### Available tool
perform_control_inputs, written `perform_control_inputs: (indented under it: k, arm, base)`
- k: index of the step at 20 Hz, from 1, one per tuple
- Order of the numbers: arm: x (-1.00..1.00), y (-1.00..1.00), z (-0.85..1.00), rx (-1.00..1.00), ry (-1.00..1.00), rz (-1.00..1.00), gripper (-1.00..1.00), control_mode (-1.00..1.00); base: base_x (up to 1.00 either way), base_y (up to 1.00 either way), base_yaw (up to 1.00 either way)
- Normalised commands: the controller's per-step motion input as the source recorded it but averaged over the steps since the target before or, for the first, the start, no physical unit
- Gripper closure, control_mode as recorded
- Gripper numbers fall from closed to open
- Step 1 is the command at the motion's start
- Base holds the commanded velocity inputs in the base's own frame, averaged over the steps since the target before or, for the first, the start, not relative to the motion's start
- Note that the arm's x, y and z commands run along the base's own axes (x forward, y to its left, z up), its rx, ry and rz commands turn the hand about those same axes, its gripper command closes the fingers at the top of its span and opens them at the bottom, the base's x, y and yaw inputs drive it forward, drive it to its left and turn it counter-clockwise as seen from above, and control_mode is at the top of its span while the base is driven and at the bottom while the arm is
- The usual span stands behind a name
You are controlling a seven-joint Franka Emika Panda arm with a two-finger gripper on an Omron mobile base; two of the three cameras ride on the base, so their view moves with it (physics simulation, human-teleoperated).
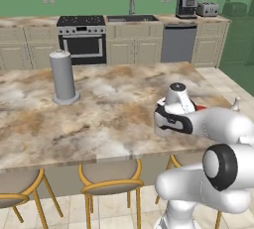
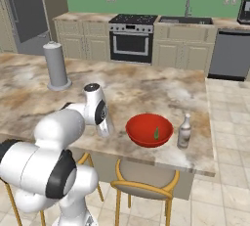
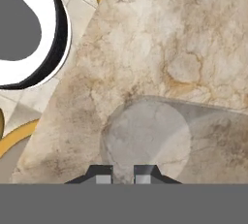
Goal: There is a bowl on the dining counter. Grab a lemon wedge from the fridge and place it in the bowl. Then get the liquor bottle and glass cup from the cabinet and place them next to the bowl.
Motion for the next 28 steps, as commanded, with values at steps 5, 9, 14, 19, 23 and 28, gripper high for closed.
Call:
perform_control_inputs:
  k: [5,9,14,19,23,28]
  arm:
    - [0.29,-0.11,-0.32,0.0,-0.03,0.0,1.0,-1.0]
    - [0.12,-0.06,-0.22,0.0,-0.04,0.0,1.0,-1.0]
    - [0.0,-0.01,-0.34,0.0,-0.01,0.0,-1.0,-1.0]
    - [0.02,0.0,-0.13,0.01,0.0,0.0,-1.0,-1.0]
    - [-0.14,0.0,0.14,0.03,-0.08,0.0,-1.0,-1.0]
    - [-0.18,0.0,0.53,0.03,-0.13,0.0,-1.0,-1.0]
  base:
    - [0.0,0.0,0.0]
    - [0.0,0.0,0.0]
    - [0.0,0.0,0.0]
    - [0.0,0.0,0.0]
    - [0.0,0.0,0.0]
    - [0.0,0.0,0.0]
